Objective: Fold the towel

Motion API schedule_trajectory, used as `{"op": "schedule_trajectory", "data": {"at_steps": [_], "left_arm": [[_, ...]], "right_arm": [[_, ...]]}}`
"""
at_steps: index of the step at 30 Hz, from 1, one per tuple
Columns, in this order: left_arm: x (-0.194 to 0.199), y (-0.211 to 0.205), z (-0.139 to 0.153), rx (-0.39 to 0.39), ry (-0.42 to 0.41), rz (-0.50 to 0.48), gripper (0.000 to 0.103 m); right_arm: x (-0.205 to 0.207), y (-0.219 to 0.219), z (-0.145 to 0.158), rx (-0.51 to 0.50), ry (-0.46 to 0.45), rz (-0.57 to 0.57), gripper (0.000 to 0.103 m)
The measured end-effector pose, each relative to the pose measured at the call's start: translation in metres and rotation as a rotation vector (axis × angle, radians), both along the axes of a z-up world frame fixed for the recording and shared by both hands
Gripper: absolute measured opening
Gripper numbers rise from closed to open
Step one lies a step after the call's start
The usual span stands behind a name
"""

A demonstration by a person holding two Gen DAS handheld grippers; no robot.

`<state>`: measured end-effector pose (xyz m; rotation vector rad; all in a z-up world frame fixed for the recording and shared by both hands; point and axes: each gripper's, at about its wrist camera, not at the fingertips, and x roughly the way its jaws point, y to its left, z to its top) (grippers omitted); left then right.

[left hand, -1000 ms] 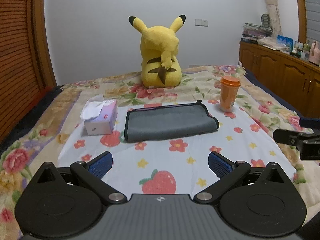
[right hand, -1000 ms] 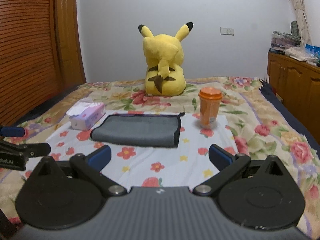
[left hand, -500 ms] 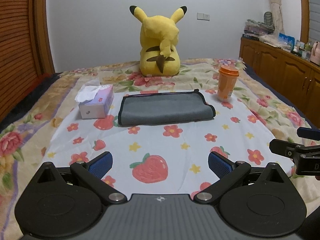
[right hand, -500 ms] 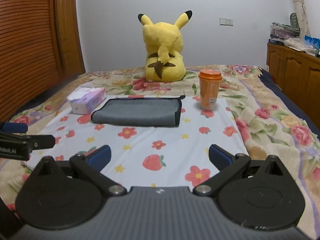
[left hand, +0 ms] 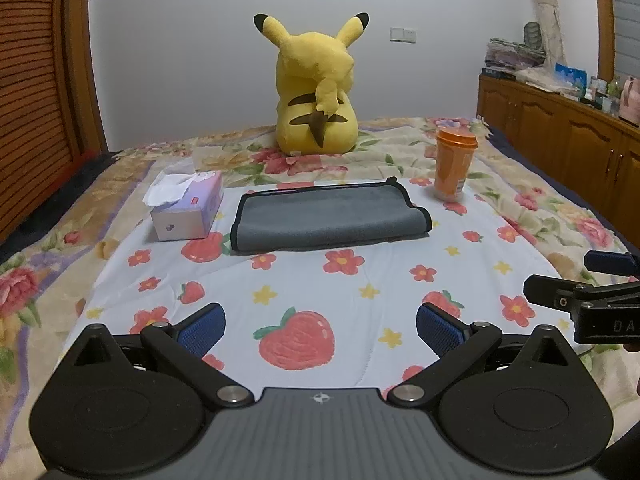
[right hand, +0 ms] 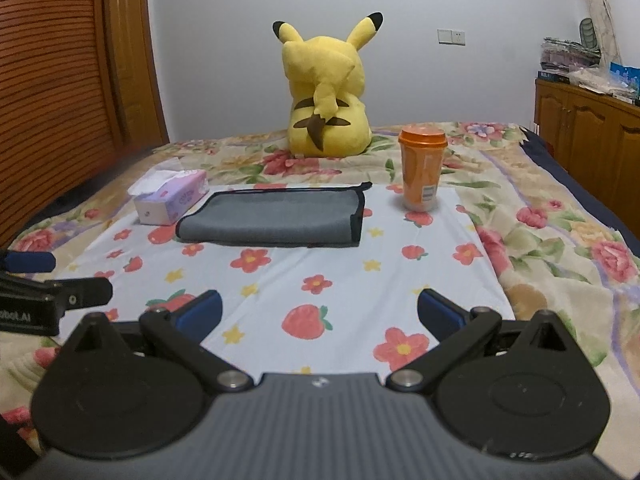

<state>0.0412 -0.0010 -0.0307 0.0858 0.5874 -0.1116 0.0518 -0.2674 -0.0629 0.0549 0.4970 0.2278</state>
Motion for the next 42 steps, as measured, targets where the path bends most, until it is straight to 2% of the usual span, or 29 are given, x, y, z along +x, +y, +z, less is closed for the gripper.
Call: {"op": "schedule_trajectory", "data": {"at_steps": [10, 20, 42], "left_arm": [[-0.007, 0.000, 0.004, 0.028, -0.057, 0.000, 0.103], [-0.013, 0.005, 0.013, 0.010, -0.117, 0.019, 0.103], [-0.022, 0.012, 0.024, -0.012, -0.211, 0.045, 0.103]], "right_arm": [[-0.002, -0.001, 0.002, -0.003, -0.023, -0.004, 0.103], [-0.005, -0.007, 0.007, 0.008, -0.080, -0.050, 0.103], [-0.016, -0.012, 0.013, 0.023, -0.153, -0.068, 0.103]]}}
